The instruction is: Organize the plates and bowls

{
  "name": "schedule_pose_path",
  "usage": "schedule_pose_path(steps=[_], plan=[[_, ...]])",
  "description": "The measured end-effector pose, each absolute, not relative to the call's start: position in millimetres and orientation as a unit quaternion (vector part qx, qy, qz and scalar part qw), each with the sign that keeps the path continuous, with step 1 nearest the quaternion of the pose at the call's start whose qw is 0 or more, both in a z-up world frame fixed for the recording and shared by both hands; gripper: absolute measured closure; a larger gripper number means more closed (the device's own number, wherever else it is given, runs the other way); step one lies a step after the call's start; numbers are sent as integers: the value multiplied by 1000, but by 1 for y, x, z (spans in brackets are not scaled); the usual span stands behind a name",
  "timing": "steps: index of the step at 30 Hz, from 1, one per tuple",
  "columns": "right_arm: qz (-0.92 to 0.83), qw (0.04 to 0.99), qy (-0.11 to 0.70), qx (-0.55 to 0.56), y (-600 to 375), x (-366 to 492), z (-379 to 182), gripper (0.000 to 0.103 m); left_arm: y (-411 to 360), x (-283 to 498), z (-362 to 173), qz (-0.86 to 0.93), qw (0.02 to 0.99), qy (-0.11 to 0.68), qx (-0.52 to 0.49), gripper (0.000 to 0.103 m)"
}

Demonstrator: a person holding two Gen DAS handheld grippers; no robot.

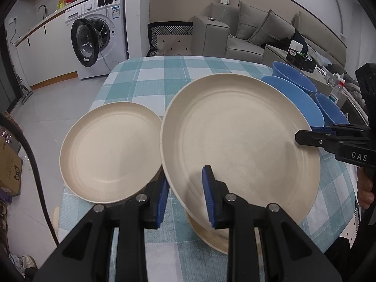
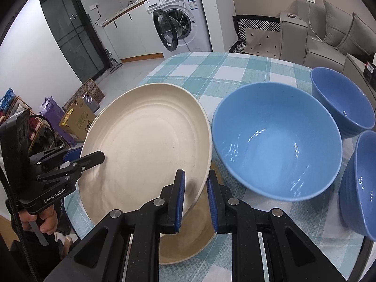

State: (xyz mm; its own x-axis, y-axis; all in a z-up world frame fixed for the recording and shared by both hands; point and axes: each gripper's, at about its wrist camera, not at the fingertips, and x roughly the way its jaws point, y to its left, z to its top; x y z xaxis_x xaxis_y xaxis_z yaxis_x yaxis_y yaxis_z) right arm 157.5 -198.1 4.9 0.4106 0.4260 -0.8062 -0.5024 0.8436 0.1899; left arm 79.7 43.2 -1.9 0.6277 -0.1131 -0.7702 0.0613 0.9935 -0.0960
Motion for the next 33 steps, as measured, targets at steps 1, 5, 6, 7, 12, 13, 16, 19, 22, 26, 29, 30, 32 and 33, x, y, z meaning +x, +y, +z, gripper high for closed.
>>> schedule_pose_path(steps=[1, 5, 6, 7, 12, 13, 16, 19, 22, 26, 29, 30, 32, 33], plan=[[275, 839, 467, -41, -198, 156, 4, 84, 43, 79, -3, -49, 901, 429, -29, 77], [273, 840, 467, -43, -199, 149, -3, 84, 41, 76, -5, -48, 901, 430, -27, 77], [272, 840, 467, -43, -199, 148, -4, 84, 41, 75, -6, -48, 900, 431, -28, 77], [271, 840, 468, -42, -199, 146, -6, 84, 40, 74, -6, -49, 900, 432, -26, 77], [269, 839, 471, -36, -201, 143, -17, 84, 39, 72, -9, -47, 899, 435, -20, 77], [268, 839, 473, -35, -201, 142, -19, 84, 39, 72, -10, -47, 899, 436, -19, 77], [266, 839, 473, -34, -203, 141, -24, 84, 38, 71, -13, -46, 899, 436, -16, 77], [262, 840, 473, -37, -204, 136, -27, 84, 34, 71, -17, -47, 896, 441, -12, 77], [257, 842, 473, -40, -204, 136, -31, 84, 31, 71, -20, -48, 895, 444, -8, 77], [248, 845, 472, -51, -202, 134, -37, 83, 27, 73, -26, -46, 892, 450, -1, 77], [248, 843, 475, -51, -203, 132, -45, 83, 25, 72, -29, -43, 891, 452, 3, 77], [247, 842, 476, -52, -202, 132, -46, 83, 25, 72, -30, -42, 890, 454, 4, 77], [245, 843, 476, -55, -201, 131, -49, 83, 24, 72, -31, -40, 889, 457, 7, 77], [245, 843, 476, -56, -200, 132, -49, 83, 23, 72, -32, -41, 888, 458, 8, 77]])
